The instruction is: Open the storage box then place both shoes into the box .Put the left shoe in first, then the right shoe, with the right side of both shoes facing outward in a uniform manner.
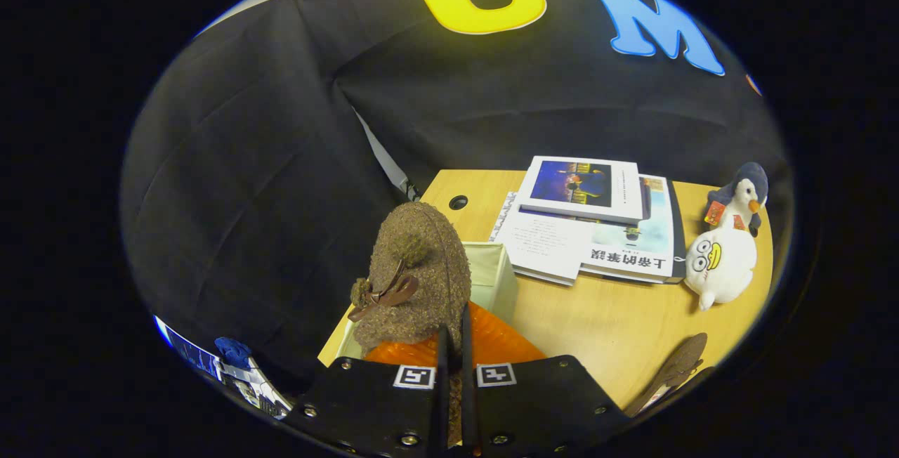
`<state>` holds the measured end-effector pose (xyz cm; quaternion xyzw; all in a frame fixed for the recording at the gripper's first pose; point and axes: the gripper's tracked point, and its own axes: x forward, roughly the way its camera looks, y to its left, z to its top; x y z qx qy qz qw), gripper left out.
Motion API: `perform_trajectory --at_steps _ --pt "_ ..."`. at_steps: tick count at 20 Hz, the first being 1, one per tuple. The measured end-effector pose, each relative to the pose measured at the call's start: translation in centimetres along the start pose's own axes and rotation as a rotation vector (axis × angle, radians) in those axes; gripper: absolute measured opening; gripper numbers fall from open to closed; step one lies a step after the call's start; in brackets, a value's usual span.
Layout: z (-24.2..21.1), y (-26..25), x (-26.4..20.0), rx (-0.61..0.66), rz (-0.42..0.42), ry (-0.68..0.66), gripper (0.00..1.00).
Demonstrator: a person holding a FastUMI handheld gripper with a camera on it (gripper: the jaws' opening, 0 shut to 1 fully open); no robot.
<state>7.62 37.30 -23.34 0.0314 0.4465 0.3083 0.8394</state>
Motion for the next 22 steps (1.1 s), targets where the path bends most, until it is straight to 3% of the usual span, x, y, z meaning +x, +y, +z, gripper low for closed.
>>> perform_trajectory --at_steps 5,13,22 --pt "-0.3 1.7 3.4 -0.021 0.013 0.053 0.07" --pt "-2.7 1.8 8.7 -0.025 -0.041 0.147 0.08" --pt "-4.4 2.1 11.3 -0.05 -0.069 0.187 0.07"
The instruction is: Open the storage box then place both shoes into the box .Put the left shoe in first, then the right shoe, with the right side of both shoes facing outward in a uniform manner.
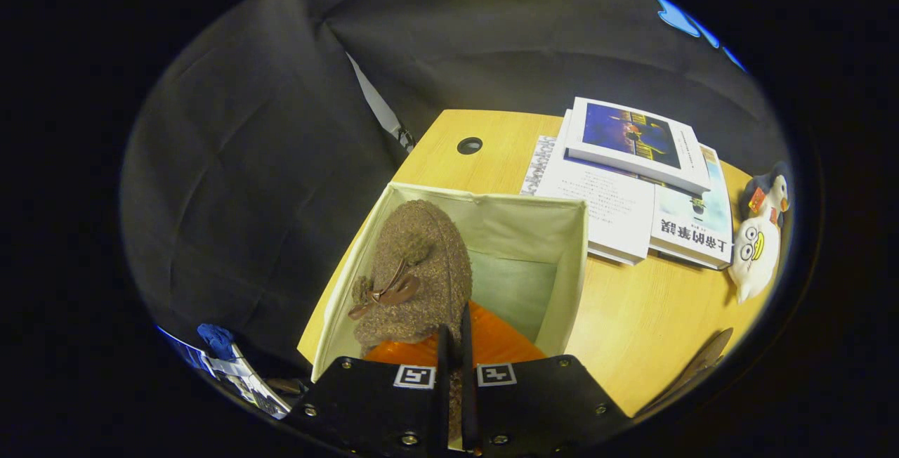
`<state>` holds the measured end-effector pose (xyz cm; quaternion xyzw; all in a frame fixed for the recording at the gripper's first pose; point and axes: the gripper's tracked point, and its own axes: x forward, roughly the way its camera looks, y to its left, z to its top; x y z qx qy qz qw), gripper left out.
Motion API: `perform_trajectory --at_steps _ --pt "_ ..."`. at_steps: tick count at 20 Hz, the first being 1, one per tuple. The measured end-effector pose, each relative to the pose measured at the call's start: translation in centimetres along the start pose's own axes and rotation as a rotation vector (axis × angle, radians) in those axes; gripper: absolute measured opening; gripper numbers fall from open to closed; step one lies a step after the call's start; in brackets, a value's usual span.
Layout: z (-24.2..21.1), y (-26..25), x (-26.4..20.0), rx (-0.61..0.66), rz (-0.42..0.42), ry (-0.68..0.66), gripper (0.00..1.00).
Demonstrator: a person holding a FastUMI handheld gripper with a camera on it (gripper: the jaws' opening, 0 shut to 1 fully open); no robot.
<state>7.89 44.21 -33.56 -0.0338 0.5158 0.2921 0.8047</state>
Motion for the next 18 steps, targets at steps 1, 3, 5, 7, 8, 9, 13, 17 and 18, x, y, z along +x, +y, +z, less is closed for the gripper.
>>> perform_trajectory --at_steps 1,3,5,7,8,9,13,17,18 --pt "0.0 0.1 0.2 -0.016 0.009 0.006 0.08" --pt "-0.4 0.3 0.2 -0.017 0.028 0.01 0.3" --pt "0.3 -0.3 -1.0 -0.014 0.027 -0.015 0.65" --pt "1.0 -0.5 -1.7 -0.014 0.033 -0.048 0.87" --pt "1.3 -0.7 -2.5 -0.016 0.037 -0.06 0.89" --pt "1.7 -0.9 -3.4 -0.014 0.041 -0.072 0.89" --pt "2.6 -2.5 -7.0 -0.003 0.051 -0.13 0.89" --pt "2.5 -5.0 -10.3 -0.011 0.035 -0.189 0.89" --pt "2.4 -5.5 -11.0 -0.008 0.031 -0.202 0.89"
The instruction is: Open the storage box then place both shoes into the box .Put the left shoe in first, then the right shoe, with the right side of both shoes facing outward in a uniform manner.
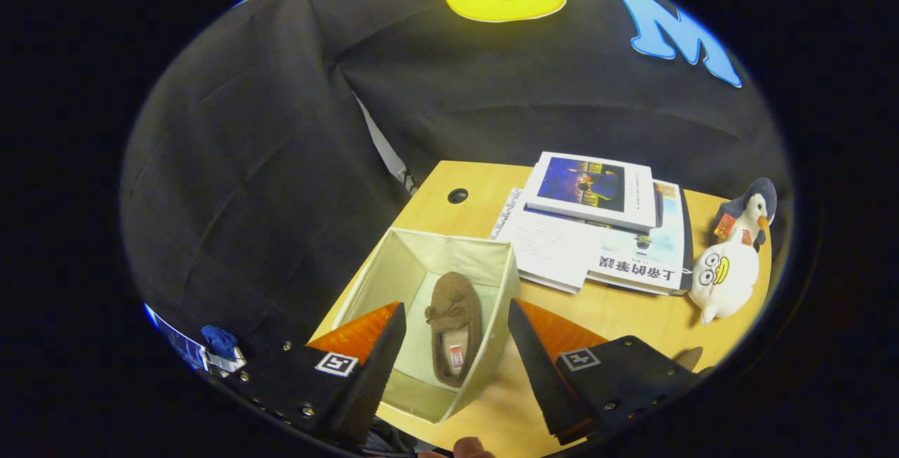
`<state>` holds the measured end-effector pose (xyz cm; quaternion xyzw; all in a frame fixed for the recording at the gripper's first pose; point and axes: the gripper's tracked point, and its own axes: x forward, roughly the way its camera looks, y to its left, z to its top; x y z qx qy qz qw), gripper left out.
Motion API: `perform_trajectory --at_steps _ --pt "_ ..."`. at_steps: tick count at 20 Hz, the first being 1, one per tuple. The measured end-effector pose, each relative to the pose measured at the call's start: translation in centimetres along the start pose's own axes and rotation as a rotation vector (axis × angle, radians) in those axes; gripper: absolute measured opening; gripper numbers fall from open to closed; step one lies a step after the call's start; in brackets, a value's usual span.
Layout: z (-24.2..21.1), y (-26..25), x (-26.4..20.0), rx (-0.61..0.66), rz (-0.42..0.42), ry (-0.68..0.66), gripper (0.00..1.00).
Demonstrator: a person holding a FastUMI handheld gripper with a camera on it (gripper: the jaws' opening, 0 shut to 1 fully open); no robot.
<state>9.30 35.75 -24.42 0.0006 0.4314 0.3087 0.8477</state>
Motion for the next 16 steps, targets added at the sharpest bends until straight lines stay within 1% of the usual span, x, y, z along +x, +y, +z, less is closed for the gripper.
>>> perform_trajectory --at_steps 2,7,11,15,16 --pt "-0.1 -1.0 -1.5 0.008 -0.008 -0.021 0.91" --pt "-0.4 -3.6 -5.3 0.014 -0.018 -0.096 0.91" --pt "-1.8 -6.4 -7.2 0.041 -0.028 -0.122 0.91" --pt "-3.5 -10.4 -8.9 0.062 -0.085 -0.149 0.91" --pt "-4.2 -11.3 -9.3 0.071 -0.088 -0.152 0.91"
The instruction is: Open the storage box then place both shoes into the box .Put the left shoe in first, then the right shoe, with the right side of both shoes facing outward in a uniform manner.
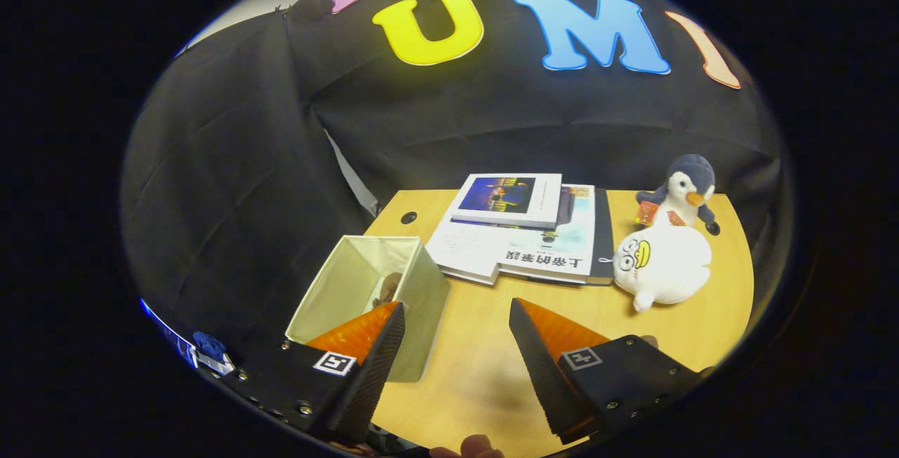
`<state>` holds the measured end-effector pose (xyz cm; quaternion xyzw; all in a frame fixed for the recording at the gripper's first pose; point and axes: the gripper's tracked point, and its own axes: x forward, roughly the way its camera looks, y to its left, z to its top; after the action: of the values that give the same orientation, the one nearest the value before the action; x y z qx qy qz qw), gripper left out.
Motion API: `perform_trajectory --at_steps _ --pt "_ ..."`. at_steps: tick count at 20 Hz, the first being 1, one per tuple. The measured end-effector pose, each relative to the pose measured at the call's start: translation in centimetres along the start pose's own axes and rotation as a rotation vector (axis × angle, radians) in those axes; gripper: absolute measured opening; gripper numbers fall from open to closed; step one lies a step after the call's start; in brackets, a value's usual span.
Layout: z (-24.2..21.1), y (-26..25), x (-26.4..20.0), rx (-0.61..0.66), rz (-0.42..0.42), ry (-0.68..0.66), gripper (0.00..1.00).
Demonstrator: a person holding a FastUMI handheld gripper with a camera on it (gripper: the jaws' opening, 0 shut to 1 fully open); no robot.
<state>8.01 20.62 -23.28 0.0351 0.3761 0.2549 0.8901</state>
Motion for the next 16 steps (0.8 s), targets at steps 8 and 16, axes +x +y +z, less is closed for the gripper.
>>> perform_trajectory --at_steps 8,16 --pt "-4.1 -9.1 -3.6 0.148 -0.114 -0.035 0.91" --pt "-9.8 -17.5 -6.3 0.177 -0.279 -0.002 0.91"
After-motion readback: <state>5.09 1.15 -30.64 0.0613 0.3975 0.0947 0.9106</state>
